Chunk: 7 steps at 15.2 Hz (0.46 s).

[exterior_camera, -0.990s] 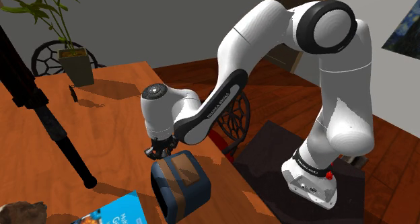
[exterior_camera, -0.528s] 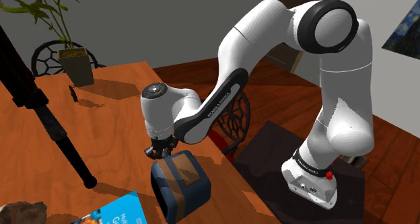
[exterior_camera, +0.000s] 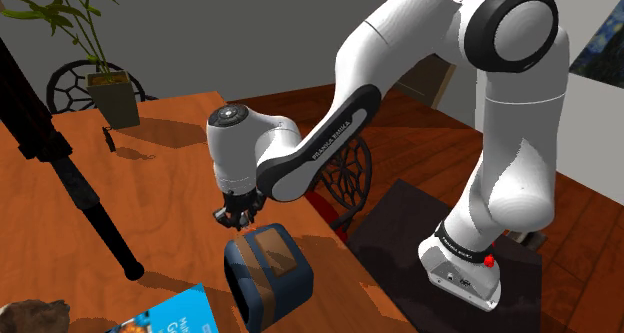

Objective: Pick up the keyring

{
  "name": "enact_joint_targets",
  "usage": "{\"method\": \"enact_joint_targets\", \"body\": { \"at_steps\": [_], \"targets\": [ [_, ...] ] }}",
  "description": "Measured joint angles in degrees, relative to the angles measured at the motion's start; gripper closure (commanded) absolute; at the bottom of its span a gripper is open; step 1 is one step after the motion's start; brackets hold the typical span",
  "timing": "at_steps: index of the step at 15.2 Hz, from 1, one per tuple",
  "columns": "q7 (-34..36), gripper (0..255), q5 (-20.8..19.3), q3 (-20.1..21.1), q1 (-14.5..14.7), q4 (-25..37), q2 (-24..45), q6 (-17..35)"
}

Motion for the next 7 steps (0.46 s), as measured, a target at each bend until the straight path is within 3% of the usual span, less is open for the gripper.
{"method": "enact_joint_targets", "body": {
  "at_steps": [7],
  "targets": [
    [-2.10, 255, 2.80, 1.54, -1.11, 0.63, -3.48, -3.64]
  ]
}}
